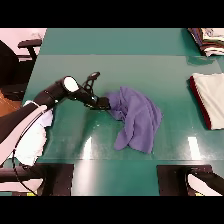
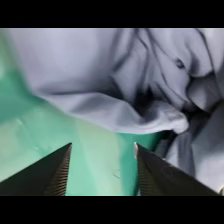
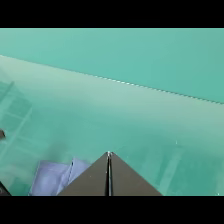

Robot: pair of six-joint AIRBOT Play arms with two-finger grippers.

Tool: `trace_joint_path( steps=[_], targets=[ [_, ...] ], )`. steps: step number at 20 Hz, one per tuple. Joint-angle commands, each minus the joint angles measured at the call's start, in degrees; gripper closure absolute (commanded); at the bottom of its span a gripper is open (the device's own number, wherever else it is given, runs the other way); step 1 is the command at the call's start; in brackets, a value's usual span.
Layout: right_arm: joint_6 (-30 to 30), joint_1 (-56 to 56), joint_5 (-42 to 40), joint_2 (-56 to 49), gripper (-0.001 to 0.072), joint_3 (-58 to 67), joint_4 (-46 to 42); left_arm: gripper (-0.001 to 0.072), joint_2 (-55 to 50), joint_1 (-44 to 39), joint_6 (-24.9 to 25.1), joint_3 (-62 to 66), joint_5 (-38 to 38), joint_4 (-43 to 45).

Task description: Fold the shirts.

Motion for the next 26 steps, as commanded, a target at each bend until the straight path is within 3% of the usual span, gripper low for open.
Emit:
trace_joint_path(
  steps=[1, 6, 12, 13, 15, 19, 24, 25, 26],
  targets=[
    [0.02, 0.02, 0.02, 0.02, 0.0692, 0.00, 0.02, 0.0229, -0.52, -3.76, 0.81, -2.05, 4.61, -4.59],
    [0.02, 0.02, 0.22, -0.09, 0.0692, 0.00, 0.00, 0.0203, -0.55, -4.83, 8.33, -2.05, 5.88, -12.59],
    [0.02, 0.02, 0.31, -0.15, 0.0692, 0.00, 0.02, 0.0206, -3.93, -6.34, 8.07, -2.05, 8.74, -12.90],
    [0.02, 0.02, 0.52, -0.15, 0.0692, 0.00, 0.02, 0.0274, -3.91, -6.99, 8.09, -2.03, 10.12, -12.26],
    [0.02, 0.02, 1.64, -0.15, 0.0692, 0.00, -0.13, 0.0668, -3.87, -6.29, 8.11, -1.29, 11.10, -11.61],
    [0.04, 0.02, 8.28, 0.63, 0.0692, -4.87, -0.13, 0.0683, -2.97, 1.25, 8.04, 3.04, 4.74, -9.75],
    [0.11, 0.02, 4.59, 5.77, 0.0691, -33.83, 0.13, 0.0683, 0.31, 8.46, 8.02, 4.37, 2.25, -2.91],
    [0.52, 0.02, 2.45, 6.54, 0.0665, -40.52, 0.17, 0.0682, 0.48, 9.14, 8.02, 4.37, 1.25, -1.29],
    [1.46, 0.02, 0.02, 7.08, 0.0446, -47.63, 0.44, 0.0682, 0.48, 9.53, 8.02, 4.37, 0.15, 0.07]
  ],
)
